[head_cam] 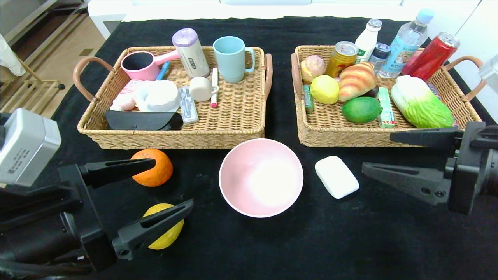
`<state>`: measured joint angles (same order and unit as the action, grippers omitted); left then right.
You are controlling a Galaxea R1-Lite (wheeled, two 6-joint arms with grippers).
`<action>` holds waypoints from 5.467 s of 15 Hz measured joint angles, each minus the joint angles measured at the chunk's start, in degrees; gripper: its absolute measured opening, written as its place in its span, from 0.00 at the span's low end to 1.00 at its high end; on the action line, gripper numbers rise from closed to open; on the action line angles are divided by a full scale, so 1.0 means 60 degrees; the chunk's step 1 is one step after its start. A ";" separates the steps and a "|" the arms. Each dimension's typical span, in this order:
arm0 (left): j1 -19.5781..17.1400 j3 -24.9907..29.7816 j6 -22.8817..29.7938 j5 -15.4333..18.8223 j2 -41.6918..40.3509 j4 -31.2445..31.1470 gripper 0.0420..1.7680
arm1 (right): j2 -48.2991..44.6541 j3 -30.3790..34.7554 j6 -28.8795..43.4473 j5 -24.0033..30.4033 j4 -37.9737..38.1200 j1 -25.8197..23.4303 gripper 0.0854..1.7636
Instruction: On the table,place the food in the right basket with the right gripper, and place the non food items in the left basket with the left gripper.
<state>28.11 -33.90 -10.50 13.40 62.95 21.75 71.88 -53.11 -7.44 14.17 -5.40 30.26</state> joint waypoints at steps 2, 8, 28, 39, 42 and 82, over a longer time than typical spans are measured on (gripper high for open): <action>0.0124 -0.0004 -0.0026 -0.0020 -0.0073 -0.0028 0.97 | -0.0095 0.0740 -0.0185 0.0605 -0.1174 -0.0073 0.96; 0.0317 -0.0161 -0.0061 -0.0305 -0.0313 -0.0102 0.97 | -0.0067 0.2670 -0.0575 0.1597 -0.3771 -0.0693 0.96; -0.0069 -0.0969 0.0146 -0.1936 -0.0201 -0.1420 0.97 | -0.0354 0.4667 -0.0620 0.2540 -0.5362 -0.1235 0.96; -0.0721 -0.5116 0.1798 -0.4533 0.1154 -0.7672 0.97 | -0.0780 0.5023 -0.0616 0.2562 -0.5447 -0.1315 0.97; -0.1140 -0.5935 0.1969 -0.4561 0.1906 -0.8401 0.97 | -0.0813 0.5023 -0.0597 0.2558 -0.5589 -0.1327 0.97; -0.2141 -0.7176 0.2501 -0.3716 0.4988 -0.8708 0.64 | -0.0689 0.4943 -0.0589 0.2554 -0.5591 -0.1690 0.97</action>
<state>15.26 -76.96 4.51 -8.90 92.88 -30.50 67.74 -23.45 -10.97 29.49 -38.95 20.11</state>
